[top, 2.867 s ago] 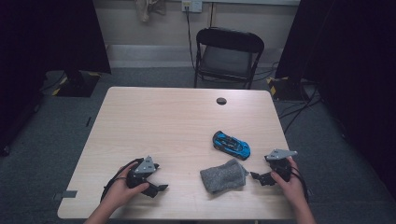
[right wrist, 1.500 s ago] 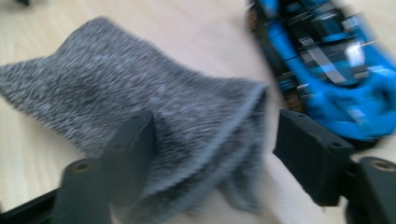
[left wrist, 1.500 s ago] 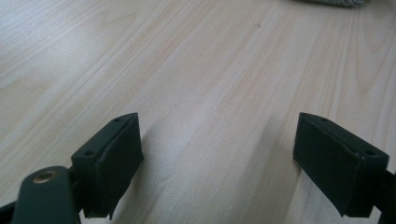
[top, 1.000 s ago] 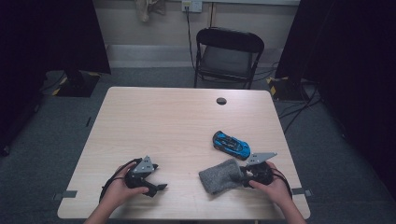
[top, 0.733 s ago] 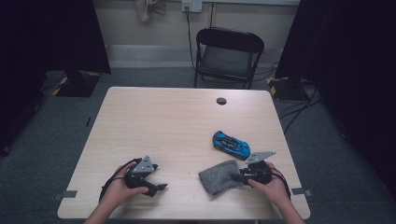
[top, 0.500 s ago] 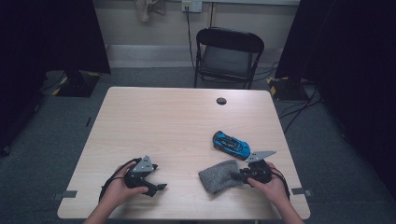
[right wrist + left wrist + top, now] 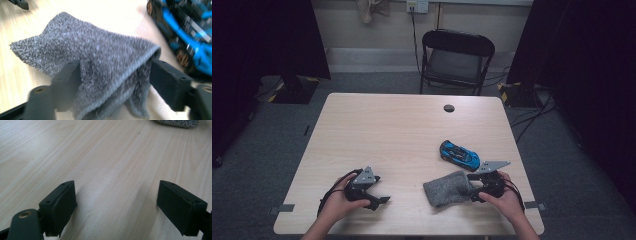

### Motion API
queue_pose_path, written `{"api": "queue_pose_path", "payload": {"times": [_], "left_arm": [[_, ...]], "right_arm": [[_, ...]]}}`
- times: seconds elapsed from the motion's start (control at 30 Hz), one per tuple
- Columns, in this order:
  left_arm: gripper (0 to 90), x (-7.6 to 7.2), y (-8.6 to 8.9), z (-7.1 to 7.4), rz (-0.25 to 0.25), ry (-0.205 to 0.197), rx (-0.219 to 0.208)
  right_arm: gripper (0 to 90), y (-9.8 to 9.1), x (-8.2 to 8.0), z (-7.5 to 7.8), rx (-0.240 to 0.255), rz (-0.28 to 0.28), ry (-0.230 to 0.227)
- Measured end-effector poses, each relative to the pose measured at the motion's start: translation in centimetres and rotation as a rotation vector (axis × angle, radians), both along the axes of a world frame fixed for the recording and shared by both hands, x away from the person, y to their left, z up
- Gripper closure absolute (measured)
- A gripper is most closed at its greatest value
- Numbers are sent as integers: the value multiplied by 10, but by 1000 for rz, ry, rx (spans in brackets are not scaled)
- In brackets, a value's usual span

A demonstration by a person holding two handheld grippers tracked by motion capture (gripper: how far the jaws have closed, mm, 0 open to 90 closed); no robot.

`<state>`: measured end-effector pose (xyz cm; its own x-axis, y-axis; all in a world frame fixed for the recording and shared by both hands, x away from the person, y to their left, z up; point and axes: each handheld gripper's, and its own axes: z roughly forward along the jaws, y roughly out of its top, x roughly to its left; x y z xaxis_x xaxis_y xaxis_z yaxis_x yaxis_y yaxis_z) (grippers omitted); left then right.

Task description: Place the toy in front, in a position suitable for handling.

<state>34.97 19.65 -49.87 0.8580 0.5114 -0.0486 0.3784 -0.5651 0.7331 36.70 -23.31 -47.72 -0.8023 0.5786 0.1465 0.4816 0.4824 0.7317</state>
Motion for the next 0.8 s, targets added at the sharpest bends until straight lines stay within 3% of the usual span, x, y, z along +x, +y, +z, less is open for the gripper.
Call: {"api": "queue_pose_path", "payload": {"times": [0.03,0.2,0.27,0.33,0.4,0.53,0.67,0.8], "left_arm": [[154,0,0,0,2,1,-1],[154,0,1,0,7,6,-6],[154,0,1,0,9,8,-10],[154,0,1,0,11,8,-11],[154,1,1,0,12,10,-15],[154,1,1,0,12,11,-18],[154,1,1,0,13,12,-21],[155,0,1,0,21,12,-15]], "right_arm": [[211,4,0,3,1,-6,-35],[174,11,2,10,26,-22,-77],[159,16,3,10,47,-1,-63],[159,19,3,8,39,3,-62],[156,27,4,-2,-14,26,-35],[151,31,4,-10,-52,50,-28],[151,32,4,-15,-74,69,-31],[170,33,2,-18,-91,78,-64]]}}
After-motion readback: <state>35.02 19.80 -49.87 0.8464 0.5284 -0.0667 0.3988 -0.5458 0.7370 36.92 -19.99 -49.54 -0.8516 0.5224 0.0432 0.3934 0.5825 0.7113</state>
